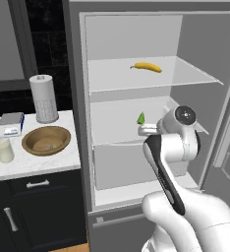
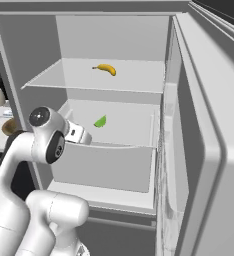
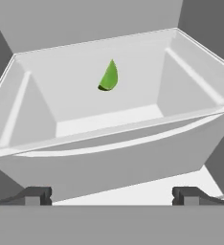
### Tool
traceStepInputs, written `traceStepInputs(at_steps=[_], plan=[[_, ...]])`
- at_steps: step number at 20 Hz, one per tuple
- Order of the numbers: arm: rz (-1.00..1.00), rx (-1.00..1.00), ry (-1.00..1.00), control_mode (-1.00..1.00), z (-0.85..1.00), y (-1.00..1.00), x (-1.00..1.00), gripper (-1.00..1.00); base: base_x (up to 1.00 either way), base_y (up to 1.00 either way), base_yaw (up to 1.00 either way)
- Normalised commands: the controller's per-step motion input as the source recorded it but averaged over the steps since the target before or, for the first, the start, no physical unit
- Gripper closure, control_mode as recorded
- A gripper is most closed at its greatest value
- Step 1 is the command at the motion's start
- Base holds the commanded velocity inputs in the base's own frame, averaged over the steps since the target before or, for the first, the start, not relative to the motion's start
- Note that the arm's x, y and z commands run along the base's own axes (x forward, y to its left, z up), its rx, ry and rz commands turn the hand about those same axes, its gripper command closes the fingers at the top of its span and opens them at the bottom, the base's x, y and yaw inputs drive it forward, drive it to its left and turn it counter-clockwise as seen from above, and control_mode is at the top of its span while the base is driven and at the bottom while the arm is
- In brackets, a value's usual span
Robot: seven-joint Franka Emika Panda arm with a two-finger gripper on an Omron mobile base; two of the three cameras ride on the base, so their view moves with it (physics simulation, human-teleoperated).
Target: Grab a lemon wedge from the fridge and one ice cube from the ice bowl, and put them in the glass of lemonade.
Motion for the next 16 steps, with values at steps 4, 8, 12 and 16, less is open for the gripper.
traceStepInputs(at_steps=[4, 8, 12, 16], plan=[[-0.01, 0.0, 0.1, -1.0, 0.0, 0.0, 0.25, -1.0, 0.0, 0.0, 0.0], [-0.01, 0.0, 0.04, -1.0, -0.02, 0.0, 0.22, -1.0, 0.0, 0.0, 0.0], [0.0, 0.0, 0.0, -1.0, -0.12, 0.0, 0.23, -1.0, 0.0, 0.0, 0.0], [0.0, 0.0, 0.0, -1.0, -0.18, 0.0, 0.28, -1.0, 0.0, 0.0, 0.0]])
